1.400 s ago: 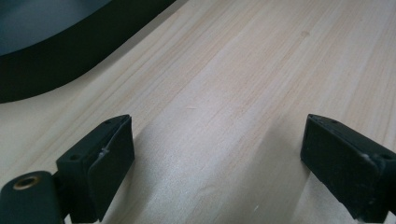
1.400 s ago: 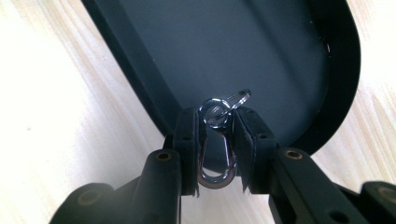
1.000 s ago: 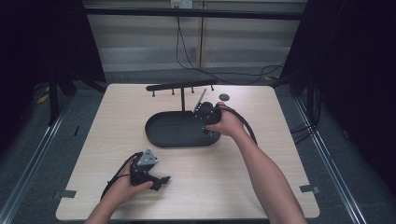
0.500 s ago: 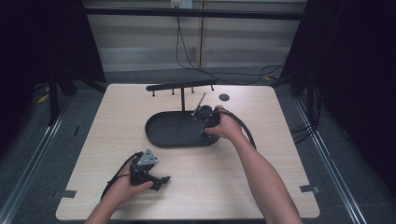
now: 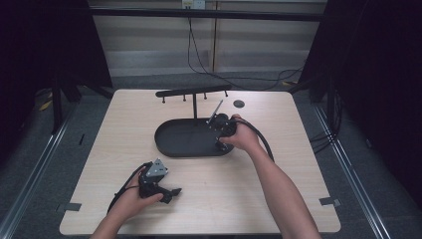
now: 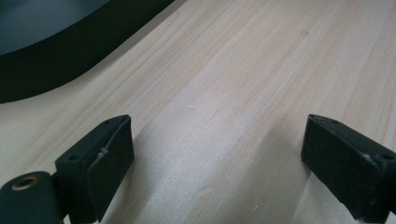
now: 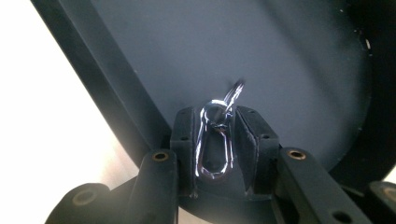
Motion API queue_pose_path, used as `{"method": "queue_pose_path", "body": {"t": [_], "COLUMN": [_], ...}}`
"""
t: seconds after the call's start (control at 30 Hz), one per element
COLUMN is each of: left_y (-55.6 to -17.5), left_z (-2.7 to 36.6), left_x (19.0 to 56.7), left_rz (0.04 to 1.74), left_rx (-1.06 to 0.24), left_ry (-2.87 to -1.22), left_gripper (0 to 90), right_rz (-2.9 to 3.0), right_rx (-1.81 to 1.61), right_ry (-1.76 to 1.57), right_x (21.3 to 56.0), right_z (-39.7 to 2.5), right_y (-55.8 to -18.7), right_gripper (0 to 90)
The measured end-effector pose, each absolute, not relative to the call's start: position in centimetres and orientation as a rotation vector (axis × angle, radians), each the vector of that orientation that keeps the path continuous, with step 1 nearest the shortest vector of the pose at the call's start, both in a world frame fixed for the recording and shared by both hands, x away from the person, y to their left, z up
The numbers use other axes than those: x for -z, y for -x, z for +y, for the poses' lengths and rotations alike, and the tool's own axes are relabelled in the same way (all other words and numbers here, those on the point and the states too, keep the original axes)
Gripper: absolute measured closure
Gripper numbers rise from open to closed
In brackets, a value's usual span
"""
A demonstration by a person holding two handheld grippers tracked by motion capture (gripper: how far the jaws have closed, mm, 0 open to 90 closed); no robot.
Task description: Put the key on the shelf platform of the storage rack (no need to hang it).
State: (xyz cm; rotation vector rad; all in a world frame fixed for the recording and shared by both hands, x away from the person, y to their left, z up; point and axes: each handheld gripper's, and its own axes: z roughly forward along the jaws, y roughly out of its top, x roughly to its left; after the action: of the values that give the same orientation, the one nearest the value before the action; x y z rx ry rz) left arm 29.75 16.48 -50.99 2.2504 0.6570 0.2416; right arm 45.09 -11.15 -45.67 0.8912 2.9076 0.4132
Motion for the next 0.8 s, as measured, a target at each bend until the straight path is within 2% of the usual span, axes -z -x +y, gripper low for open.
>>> {"method": "queue_pose_path", "body": {"t": [0.8], "left_y": [-29.8], "left_z": [16.5], "left_x": [51.0], "left_rz": [0.656], "left_rx": [-0.243], "left_ry": [-2.252], "left_gripper": [9.0], "right_rz": [2.917], "right_rx": [-0.433], "right_ry": [-0.929], "right_x": [43.9], "right_z": [-11.9], "right_y": [-43.7], "right_gripper": [53.8]}}
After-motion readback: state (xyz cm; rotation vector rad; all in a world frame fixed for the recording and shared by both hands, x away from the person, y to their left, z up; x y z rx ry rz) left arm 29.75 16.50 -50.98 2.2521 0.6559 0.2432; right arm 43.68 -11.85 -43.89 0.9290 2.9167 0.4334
